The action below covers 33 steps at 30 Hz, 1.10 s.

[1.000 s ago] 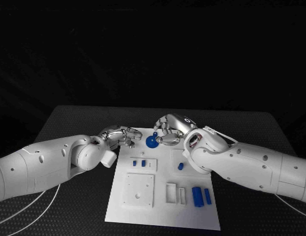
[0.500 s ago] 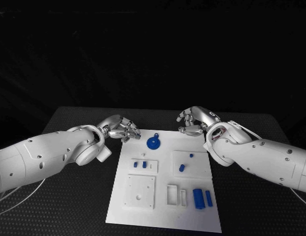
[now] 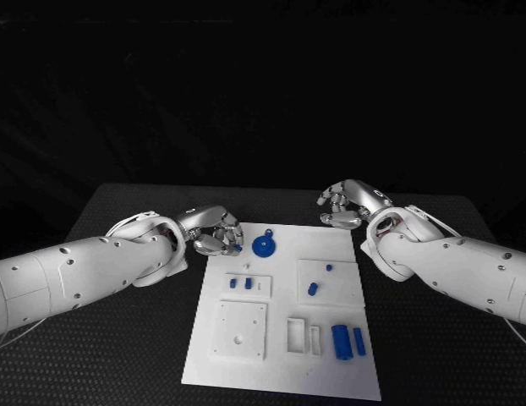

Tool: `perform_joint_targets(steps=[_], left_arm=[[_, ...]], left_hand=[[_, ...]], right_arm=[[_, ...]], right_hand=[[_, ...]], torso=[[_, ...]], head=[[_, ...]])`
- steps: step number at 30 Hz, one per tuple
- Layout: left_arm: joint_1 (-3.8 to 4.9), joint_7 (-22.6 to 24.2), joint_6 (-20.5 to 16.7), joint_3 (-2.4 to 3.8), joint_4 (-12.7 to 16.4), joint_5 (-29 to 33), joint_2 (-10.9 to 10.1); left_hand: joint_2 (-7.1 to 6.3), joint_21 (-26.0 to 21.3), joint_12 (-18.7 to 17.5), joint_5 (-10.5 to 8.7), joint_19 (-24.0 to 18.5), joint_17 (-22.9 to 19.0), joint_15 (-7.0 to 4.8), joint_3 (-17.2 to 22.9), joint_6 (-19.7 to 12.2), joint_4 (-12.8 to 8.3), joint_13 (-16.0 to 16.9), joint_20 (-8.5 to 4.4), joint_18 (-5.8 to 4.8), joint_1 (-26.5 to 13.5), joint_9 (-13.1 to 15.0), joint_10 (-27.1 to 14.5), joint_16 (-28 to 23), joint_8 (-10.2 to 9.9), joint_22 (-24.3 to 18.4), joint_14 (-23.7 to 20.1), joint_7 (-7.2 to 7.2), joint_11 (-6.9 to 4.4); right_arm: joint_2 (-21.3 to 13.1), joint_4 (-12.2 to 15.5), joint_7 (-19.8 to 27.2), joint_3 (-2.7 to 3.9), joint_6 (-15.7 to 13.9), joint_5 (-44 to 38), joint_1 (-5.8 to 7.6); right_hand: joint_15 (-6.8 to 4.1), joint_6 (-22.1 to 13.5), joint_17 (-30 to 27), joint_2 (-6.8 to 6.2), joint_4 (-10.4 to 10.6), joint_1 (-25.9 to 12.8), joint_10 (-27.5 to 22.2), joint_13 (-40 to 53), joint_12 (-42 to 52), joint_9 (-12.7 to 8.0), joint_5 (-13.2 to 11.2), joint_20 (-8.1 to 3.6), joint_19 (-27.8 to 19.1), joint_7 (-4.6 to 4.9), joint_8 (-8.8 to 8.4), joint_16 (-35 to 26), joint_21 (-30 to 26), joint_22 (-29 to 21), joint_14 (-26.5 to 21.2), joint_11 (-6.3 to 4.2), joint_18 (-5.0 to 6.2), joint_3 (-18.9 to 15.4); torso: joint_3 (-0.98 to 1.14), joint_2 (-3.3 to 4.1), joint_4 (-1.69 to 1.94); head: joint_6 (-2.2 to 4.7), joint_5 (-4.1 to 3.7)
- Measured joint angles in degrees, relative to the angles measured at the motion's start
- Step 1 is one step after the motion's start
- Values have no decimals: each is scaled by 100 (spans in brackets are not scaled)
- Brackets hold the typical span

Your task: Assemble the parts on the task board

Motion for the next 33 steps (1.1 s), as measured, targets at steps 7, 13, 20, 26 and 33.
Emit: perform_joint_targets(steps=[7, 13, 20, 26, 33], left_arm=[[-2, -138, -165, -17, 10, -888, 73], [-5, -327, -190, -81, -21, -1419, 142], [-8, -579, -126, -92, -44, -1909, 244], [-8, -739, 23, -95, -40, -2159, 269], [-8, -838, 143, -95, -43, -2290, 297]], left_hand=[[-45, 22, -1, -1, 31, -1, -19, 18, 3, 18, 11, -28, 32, 15, 26, 1, 0, -23, 1, 37, -2, -1], [-50, 22, -17, -23, 50, -1, -18, 34, 20, 4, 35, -10, 38, 25, 26, 0, 0, -35, 4, 40, -20, -1], [-78, 22, -40, -45, 72, -1, -29, 50, 40, 19, 36, -30, 39, 56, 25, 21, 0, -55, 3, 68, -1, -22], [-78, 22, -45, -45, 72, -2, -29, 50, 40, 20, 35, -30, 40, 86, 22, 21, 0, -57, 3, 69, -1, -22], [-92, 22, -46, -46, 72, -2, -29, 50, 59, 19, 38, -30, 43, 104, 14, 20, 0, -84, 2, 71, -20, -22]], right_arm=[[-11, 20, 60, 1, -6, 57, 0], [-28, 70, 88, 1, -7, 81, 1], [-20, 91, 105, 1, -8, 91, 1], [-15, 104, 115, 1, -8, 95, 1], [-13, 113, 119, 1, -8, 95, 1]], right_hand=[[18, 0, -6, 23, 16, 23, 0, -9, 0, -6, 0, 0, 0, 0, 3, 0, 0, 1, -18, 0, 0, 16], [18, 1, -11, 23, 0, 23, 0, -19, 0, -11, 27, 0, 0, -1, 21, 0, 0, 7, -17, 0, 0, 31], [18, 2, -11, 23, 0, 23, 0, -27, 0, -13, 55, 0, 0, -2, 21, 0, 0, 12, -18, 0, 0, 31], [18, 3, -16, 23, 0, 23, 0, -27, 0, -17, 55, 21, -21, -4, 21, 0, 0, 12, -17, 0, 0, 31], [19, 4, -16, 23, 0, 23, 0, -33, 0, -16, 88, 21, -21, -5, 20, 0, 0, 12, -17, 0, 0, 31]], torso=[[-3, 0, 2], [-3, 2, 5], [-9, 5, 5], [-12, 5, 0], [-16, 6, 2]], head=[[2, -16], [-15, -28], [-29, -43], [-56, -57], [-78, -83]])
